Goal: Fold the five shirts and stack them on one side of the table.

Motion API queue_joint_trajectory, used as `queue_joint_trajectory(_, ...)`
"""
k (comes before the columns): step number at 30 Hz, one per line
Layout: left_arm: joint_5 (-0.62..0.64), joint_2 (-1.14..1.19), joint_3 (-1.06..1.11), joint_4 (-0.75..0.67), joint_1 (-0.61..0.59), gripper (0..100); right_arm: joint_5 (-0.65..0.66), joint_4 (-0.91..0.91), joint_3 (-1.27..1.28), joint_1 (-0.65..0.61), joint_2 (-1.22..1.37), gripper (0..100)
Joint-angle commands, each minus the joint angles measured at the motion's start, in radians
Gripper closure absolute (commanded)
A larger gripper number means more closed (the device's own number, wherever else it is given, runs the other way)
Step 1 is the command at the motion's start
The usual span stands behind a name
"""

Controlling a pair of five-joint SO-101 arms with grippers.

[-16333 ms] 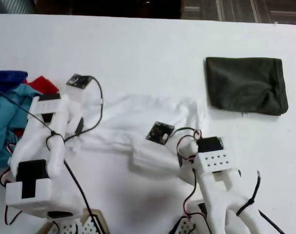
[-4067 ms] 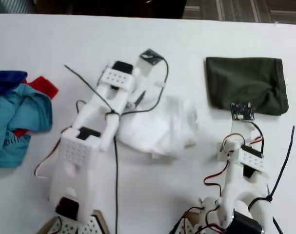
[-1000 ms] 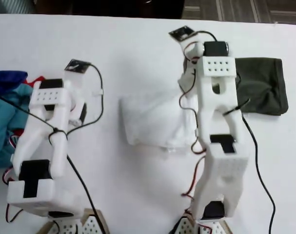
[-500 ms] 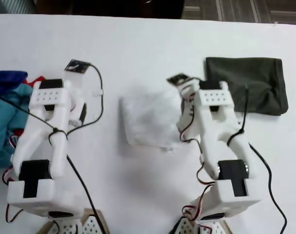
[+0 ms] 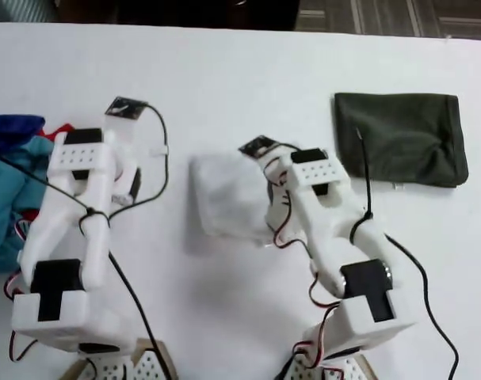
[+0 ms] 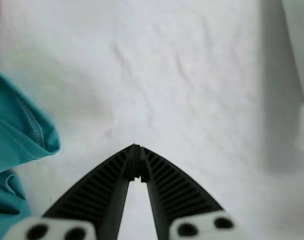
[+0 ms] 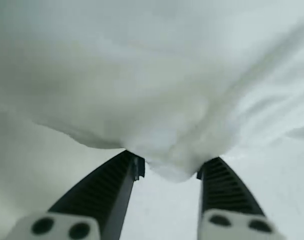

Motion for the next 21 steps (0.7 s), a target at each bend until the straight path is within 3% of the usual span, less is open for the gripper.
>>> queue_joint_trajectory(1,-0.011,-0.041,-0.002,-0.006,-0.002,97,-0.006,-0.016,-0.014,0.044,-0.070,97.7)
queue_joint_trajectory(10,-0.011,-0.041,-0.002,-0.002,-0.002,97,-0.005,0.062,-0.097,0.108,-0.071,98.0)
queue_joint_trajectory(16,-0.051,-0.041,-0.002,0.000,-0.002,97,0.146,0.151,-0.195,0.120,-0.068,98.0)
queue_joint_trajectory(21,-0.051,-0.043,-0.004,0.002,-0.003,97,0.163,0.142,-0.198,0.127,-0.064,95.0)
